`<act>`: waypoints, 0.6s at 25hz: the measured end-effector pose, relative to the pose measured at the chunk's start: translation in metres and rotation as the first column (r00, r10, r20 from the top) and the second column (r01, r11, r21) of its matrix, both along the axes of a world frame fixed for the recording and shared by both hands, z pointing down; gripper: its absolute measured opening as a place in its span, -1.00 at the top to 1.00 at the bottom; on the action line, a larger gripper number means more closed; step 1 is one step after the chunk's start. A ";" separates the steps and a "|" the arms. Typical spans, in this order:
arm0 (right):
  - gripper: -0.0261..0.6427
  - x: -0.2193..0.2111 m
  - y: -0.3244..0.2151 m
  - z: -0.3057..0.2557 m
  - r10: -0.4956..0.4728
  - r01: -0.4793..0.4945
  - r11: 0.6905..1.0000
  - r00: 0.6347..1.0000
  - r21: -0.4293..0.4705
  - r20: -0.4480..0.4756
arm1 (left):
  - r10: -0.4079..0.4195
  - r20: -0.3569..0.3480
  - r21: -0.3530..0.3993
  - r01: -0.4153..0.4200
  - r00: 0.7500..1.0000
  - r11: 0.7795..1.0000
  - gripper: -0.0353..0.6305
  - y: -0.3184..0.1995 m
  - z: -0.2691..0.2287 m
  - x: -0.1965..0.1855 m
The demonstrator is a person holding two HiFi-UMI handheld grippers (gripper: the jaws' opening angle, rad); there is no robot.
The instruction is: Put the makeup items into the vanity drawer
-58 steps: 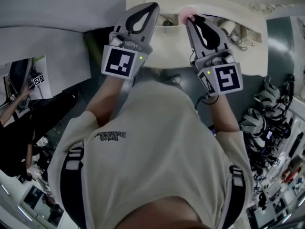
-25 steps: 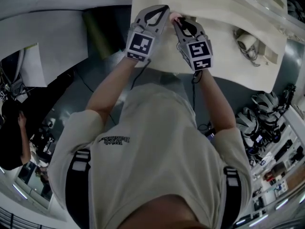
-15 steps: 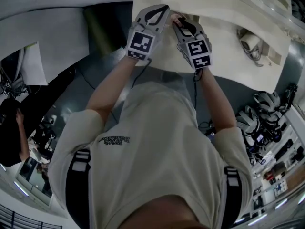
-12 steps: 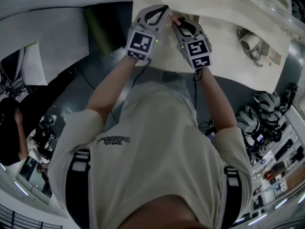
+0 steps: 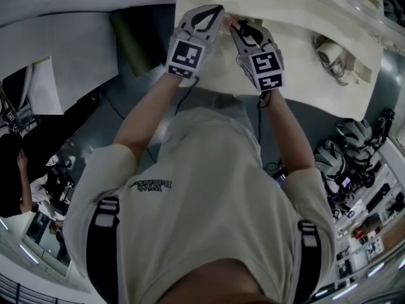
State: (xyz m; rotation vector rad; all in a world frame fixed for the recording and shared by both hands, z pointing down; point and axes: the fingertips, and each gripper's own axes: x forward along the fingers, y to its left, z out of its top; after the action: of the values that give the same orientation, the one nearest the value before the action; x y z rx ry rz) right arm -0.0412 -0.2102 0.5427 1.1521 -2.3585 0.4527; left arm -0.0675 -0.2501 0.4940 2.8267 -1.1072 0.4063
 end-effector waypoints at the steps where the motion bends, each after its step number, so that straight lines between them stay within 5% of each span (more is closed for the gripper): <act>1: 0.66 0.001 -0.001 -0.007 0.005 -0.005 1.000 1.000 0.013 0.003 | 0.002 -0.003 0.006 -0.002 1.000 1.000 0.86 0.000 -0.005 0.000; 15: 0.67 0.037 -0.005 -0.159 0.096 -0.108 0.957 0.994 0.270 0.055 | 0.093 -0.068 0.175 -0.079 0.993 0.981 0.85 0.004 -0.129 0.035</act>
State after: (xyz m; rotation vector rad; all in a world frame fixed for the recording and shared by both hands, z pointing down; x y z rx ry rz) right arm -0.0039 -0.2148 0.3836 1.4051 -2.4617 0.1889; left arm -0.0330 -0.2458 0.3653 3.0201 -1.0568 0.2156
